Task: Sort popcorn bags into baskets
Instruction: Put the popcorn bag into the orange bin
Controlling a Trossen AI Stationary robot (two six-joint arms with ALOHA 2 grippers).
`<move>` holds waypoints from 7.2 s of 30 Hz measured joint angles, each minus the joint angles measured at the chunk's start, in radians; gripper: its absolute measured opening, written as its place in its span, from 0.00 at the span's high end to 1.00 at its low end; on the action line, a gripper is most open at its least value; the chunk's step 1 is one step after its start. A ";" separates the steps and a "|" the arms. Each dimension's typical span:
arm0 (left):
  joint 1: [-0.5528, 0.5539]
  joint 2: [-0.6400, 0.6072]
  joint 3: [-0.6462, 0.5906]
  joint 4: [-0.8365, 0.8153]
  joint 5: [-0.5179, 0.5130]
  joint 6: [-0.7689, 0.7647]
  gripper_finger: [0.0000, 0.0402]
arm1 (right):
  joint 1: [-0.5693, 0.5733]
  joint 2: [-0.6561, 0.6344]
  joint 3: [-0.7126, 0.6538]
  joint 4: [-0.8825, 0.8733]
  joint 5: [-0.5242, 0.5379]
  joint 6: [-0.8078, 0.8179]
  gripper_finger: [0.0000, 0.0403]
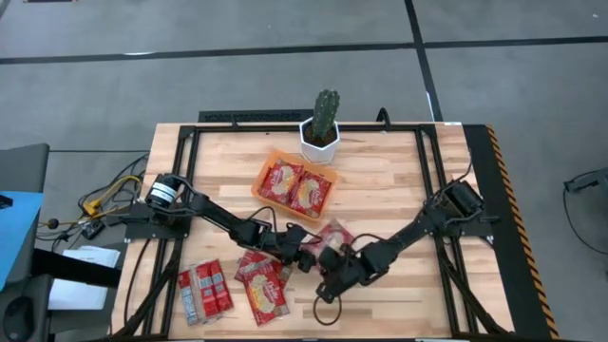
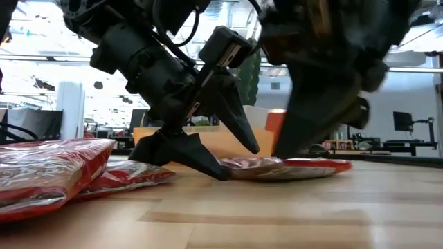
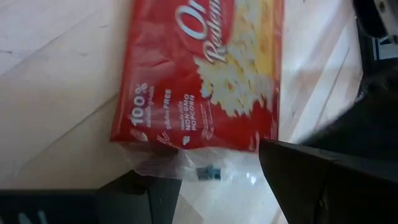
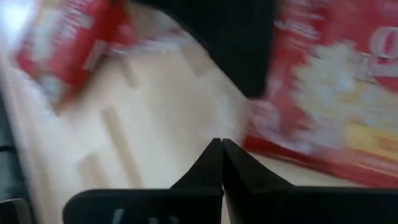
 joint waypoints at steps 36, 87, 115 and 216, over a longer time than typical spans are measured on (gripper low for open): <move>-0.058 -0.114 0.008 0.028 0.041 -0.054 1.00 | 0.109 -0.365 0.002 -0.646 0.233 0.253 0.93; 0.446 -0.357 0.010 -0.098 0.000 0.216 1.00 | 0.131 -0.511 0.001 -0.836 0.300 0.285 0.91; 0.378 -0.547 0.011 -0.615 0.081 0.196 0.56 | 0.187 -0.510 0.001 -0.791 0.346 0.340 0.93; -0.632 -0.178 0.011 -0.657 -0.390 -1.040 0.49 | 0.138 -0.082 0.161 -0.344 0.043 -0.124 0.96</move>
